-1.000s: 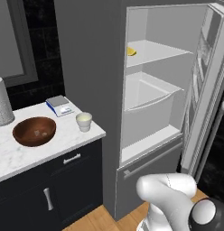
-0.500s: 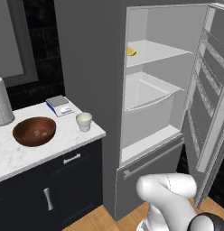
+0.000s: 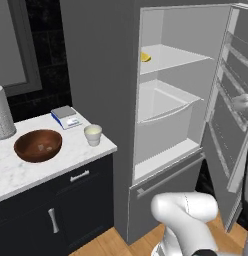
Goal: Grab a lemon wedge from the fridge and one ice cube from the ice bowl, and put them in the glass of lemonade.
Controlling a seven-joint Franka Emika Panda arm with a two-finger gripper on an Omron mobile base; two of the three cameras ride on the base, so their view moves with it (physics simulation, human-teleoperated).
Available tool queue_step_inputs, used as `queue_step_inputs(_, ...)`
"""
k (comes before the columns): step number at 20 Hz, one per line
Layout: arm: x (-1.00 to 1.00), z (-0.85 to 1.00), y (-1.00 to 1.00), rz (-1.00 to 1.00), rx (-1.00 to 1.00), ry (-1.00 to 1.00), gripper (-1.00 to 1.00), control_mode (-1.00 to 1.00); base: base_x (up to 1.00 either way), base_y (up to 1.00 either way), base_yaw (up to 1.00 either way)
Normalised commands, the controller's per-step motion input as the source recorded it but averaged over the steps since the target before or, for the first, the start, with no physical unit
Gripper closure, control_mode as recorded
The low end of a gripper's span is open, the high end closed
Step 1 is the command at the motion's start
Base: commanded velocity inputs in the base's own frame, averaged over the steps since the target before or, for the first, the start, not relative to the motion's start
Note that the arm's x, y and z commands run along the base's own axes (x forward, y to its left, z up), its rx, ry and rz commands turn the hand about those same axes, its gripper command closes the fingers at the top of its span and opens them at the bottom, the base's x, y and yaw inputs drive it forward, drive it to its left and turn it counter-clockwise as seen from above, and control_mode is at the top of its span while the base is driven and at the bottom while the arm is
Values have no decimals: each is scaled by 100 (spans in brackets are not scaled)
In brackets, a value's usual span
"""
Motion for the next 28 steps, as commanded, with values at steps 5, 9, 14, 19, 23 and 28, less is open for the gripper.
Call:
queue_step_inputs(5, 100, -4, 33, -44, -43, 39, -100, -100, 0, 0, 0)
queue_step_inputs(9, 100, -9, -8, -41, -33, 43, -100, -100, 0, 0, 0)
queue_step_inputs(14, 98, -2, -38, -32, -31, 42, -100, -100, 0, 0, 0)
queue_step_inputs(19, 93, -10, -70, -16, -19, 31, -100, -100, 0, 0, 0)
queue_step_inputs(23, 51, -4, -92, -10, -7, 21, -100, -100, 0, 0, 0)
queue_step_inputs(28, 6, -13, -100, -13, 0, 14, -100, -100, 0, 0, 0)
